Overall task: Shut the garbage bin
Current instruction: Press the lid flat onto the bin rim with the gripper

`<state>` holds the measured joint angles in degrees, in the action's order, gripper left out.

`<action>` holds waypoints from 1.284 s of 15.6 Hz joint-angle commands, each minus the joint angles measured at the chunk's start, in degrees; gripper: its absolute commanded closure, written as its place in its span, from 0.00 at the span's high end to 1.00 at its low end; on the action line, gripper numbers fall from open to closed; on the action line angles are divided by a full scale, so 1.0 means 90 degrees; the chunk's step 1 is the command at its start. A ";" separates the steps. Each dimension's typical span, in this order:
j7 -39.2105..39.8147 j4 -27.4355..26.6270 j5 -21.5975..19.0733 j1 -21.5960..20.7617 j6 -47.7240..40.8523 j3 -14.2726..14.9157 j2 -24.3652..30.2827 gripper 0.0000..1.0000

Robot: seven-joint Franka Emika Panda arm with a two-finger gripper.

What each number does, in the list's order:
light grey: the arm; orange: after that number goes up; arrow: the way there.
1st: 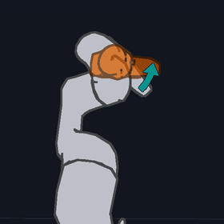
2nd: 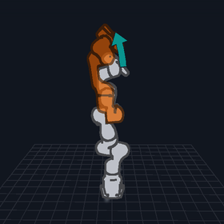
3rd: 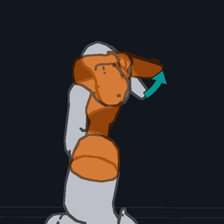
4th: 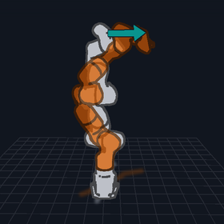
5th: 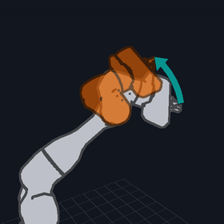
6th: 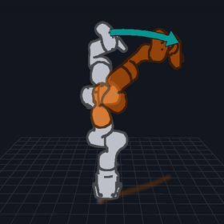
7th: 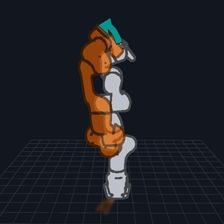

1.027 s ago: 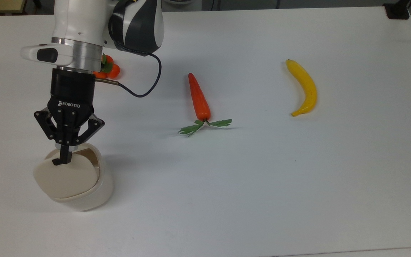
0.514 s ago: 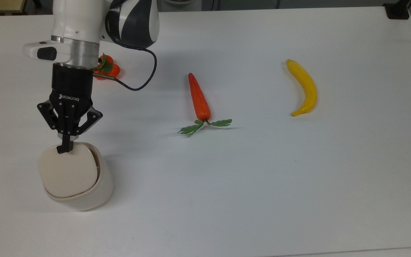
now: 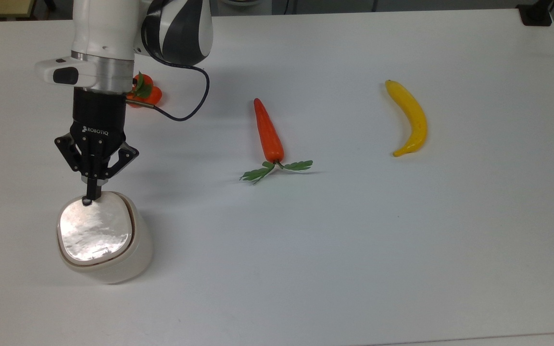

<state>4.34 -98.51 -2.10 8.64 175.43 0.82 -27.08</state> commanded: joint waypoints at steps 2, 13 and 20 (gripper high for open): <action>0.0152 -0.0012 0.0038 -0.0004 0.0098 0.0085 -0.0067 0.00; 0.0172 0.0233 0.0214 0.0114 0.0127 0.0085 -0.0438 0.00; 0.0279 0.0174 0.0341 0.0114 0.0117 0.0085 -0.0526 0.00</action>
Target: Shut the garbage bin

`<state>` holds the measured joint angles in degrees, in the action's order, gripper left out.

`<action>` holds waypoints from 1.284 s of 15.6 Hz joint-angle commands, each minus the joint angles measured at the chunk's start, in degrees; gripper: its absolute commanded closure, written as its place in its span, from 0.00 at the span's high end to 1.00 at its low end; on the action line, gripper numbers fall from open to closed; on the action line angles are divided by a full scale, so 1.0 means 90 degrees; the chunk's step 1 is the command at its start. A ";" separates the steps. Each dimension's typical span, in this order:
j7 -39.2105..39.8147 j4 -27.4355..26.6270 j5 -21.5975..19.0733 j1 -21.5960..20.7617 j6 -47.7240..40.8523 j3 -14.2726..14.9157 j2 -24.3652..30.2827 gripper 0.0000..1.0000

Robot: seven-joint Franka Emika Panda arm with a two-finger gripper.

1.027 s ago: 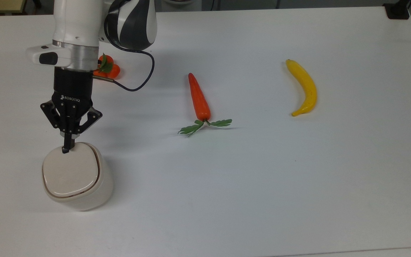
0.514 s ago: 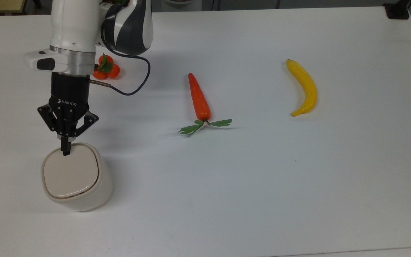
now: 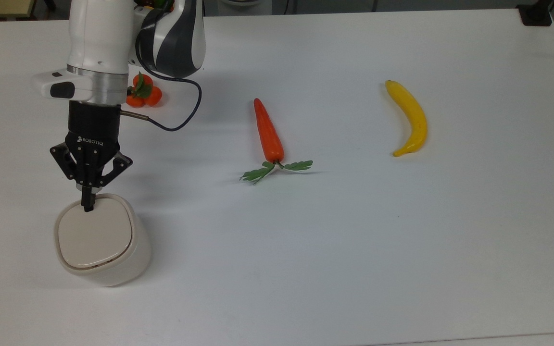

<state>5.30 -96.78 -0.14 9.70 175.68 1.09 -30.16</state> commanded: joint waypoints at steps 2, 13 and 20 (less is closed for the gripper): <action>0.0154 0.0001 0.0085 0.0016 0.0089 0.0055 -0.0155 0.00; -0.0169 -0.0057 -0.0072 -0.0004 -0.1703 0.0045 0.1201 0.00; -0.0481 0.0011 -0.0443 -0.0092 -0.5658 0.0045 0.2460 0.36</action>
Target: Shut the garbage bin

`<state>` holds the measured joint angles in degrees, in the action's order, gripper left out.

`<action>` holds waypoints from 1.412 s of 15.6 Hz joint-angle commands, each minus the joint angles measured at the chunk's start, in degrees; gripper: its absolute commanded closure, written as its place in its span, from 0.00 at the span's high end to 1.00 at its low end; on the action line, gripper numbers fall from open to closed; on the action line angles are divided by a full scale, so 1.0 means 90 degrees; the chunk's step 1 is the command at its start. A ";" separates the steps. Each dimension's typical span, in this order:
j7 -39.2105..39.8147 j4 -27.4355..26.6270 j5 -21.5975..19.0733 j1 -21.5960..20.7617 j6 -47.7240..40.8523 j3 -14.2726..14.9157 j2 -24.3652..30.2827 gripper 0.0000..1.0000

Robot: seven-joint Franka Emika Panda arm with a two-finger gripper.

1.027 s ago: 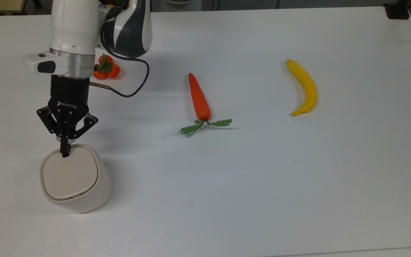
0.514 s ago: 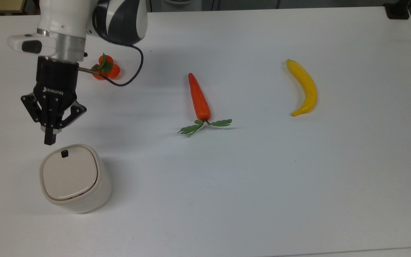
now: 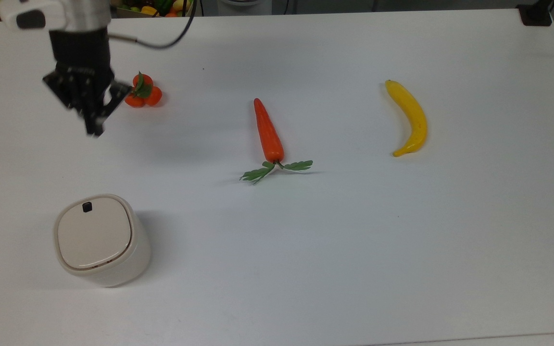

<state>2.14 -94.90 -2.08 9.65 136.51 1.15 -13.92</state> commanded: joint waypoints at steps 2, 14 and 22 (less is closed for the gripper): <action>-0.0179 -0.0178 -0.0257 -0.0164 -0.2282 0.0038 0.0969 0.63; -0.1116 -0.0013 -0.0354 -0.1033 -0.5178 -0.0117 0.2211 1.00; -0.0044 -0.0100 -0.0160 -0.1190 -0.4319 -0.0372 0.2026 1.00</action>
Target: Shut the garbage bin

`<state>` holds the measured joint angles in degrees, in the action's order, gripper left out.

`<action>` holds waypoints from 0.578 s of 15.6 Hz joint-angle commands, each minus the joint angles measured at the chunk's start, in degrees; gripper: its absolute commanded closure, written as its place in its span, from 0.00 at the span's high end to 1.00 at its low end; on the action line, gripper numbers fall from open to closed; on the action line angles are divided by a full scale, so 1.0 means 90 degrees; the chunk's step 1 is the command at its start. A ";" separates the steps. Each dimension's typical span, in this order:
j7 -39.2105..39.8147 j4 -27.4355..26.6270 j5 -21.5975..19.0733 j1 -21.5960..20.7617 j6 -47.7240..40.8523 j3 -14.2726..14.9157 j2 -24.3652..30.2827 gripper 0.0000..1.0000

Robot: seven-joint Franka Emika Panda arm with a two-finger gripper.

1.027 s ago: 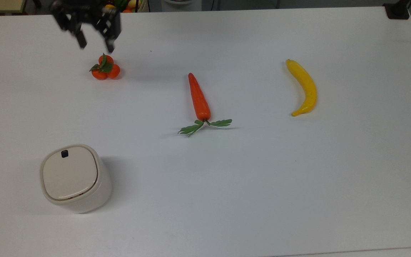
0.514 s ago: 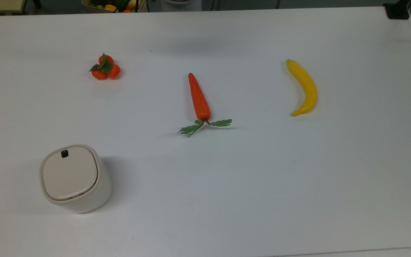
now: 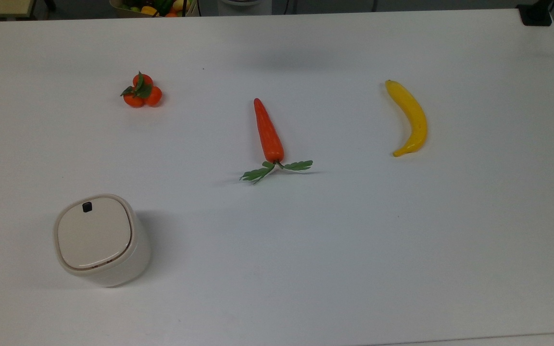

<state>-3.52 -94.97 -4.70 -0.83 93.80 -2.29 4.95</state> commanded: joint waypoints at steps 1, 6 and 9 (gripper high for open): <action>0.0761 -0.0092 0.0171 -0.0025 0.0475 0.0039 -0.0100 1.00; 0.0792 -0.0092 0.0171 -0.0015 0.0476 0.0079 -0.0101 1.00; 0.0772 -0.0092 0.0171 -0.0015 0.0476 0.0079 -0.0110 1.00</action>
